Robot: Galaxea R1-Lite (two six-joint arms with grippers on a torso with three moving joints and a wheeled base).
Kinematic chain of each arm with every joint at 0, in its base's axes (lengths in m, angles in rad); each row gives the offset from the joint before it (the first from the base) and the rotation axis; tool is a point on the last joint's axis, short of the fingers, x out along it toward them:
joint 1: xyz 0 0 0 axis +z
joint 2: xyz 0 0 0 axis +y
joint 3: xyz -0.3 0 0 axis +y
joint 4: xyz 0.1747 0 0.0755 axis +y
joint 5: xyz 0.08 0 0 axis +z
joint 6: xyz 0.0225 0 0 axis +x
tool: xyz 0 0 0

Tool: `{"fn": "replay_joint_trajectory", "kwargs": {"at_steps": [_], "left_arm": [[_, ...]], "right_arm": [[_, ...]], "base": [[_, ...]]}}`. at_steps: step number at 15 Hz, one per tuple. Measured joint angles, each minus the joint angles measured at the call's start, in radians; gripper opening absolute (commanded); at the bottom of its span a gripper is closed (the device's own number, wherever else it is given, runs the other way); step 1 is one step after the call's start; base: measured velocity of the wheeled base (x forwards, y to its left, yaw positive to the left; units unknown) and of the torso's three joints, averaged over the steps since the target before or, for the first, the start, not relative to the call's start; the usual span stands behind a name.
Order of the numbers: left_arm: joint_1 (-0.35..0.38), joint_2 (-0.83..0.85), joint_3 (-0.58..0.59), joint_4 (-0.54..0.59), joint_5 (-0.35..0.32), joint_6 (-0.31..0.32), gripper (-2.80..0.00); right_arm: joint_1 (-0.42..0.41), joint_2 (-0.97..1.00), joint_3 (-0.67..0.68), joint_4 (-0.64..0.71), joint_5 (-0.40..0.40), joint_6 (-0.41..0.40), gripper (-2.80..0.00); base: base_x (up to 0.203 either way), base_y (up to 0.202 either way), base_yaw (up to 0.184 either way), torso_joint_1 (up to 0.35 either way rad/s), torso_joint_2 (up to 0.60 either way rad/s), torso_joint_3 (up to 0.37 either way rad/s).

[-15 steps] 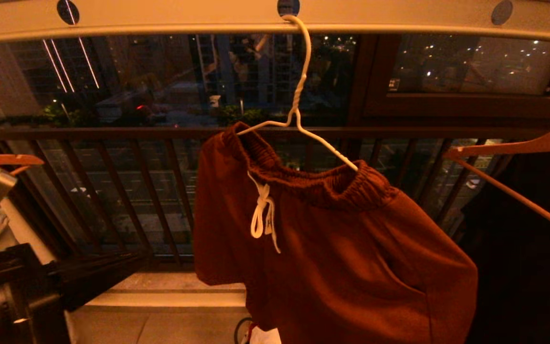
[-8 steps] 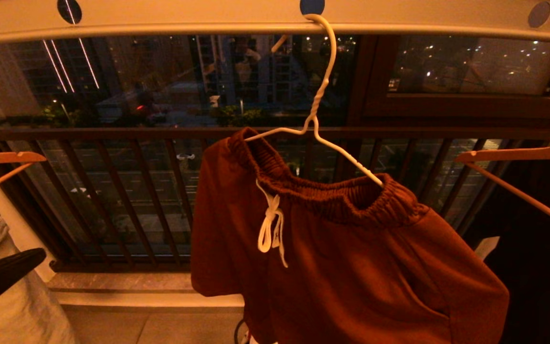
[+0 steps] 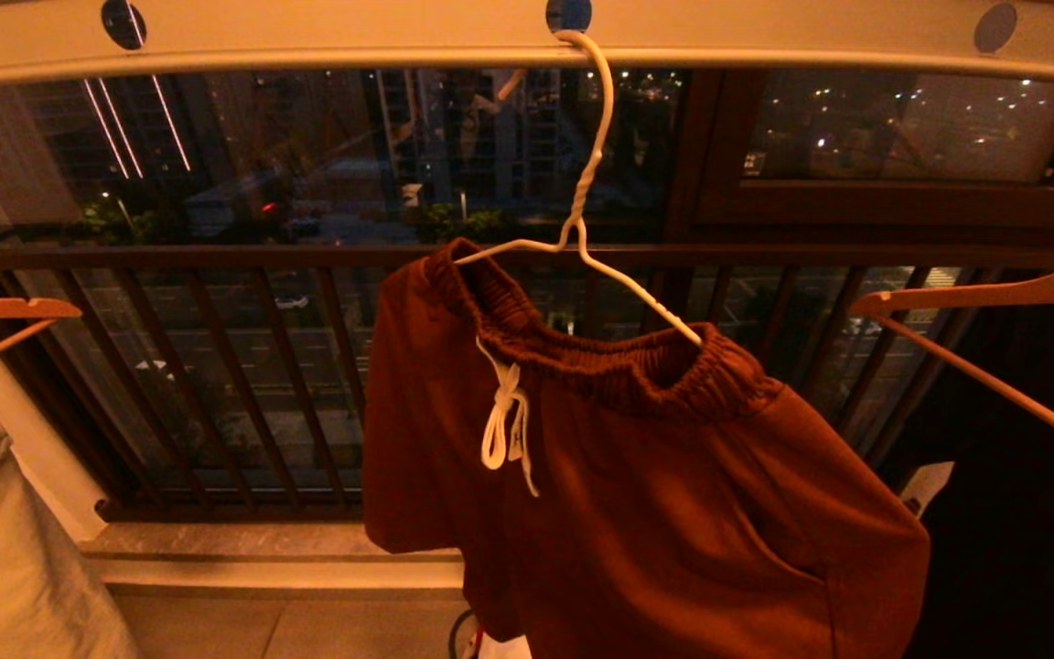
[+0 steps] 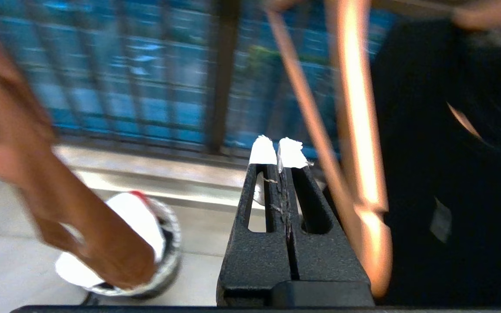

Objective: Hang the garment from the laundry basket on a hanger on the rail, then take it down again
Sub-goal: Take the clothes off the clothes rack

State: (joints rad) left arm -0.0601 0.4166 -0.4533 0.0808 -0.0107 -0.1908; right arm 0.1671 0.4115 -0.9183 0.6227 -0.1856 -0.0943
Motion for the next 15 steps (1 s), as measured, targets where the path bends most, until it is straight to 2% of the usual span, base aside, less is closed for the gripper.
{"fn": "replay_joint_trajectory", "kwargs": {"at_steps": [6,9,11,15], "left_arm": [[0.038,-0.195,0.024,0.125,-0.011,0.020,-2.80],[0.048,-0.290,0.081,0.130,-0.008,0.108,-2.80],[0.050,-0.357,0.136,0.129,0.002,0.175,-2.80],[0.051,-0.406,0.223,0.087,0.026,0.231,-2.80]], "right_arm": [[-0.102,-0.117,0.085,0.056,-0.006,0.000,-2.80],[-0.130,-0.182,0.172,0.040,0.008,0.008,-2.80],[-0.142,-0.232,0.250,-0.004,0.057,0.028,-2.80],[-0.149,-0.343,0.485,-0.145,0.123,0.034,-2.80]], "base": [[0.000,0.000,0.000,0.000,0.00,0.000],[0.000,0.000,0.000,0.000,0.00,0.000],[0.000,0.000,0.000,0.000,0.00,0.000],[0.000,0.000,0.000,0.000,0.00,0.000]]}}
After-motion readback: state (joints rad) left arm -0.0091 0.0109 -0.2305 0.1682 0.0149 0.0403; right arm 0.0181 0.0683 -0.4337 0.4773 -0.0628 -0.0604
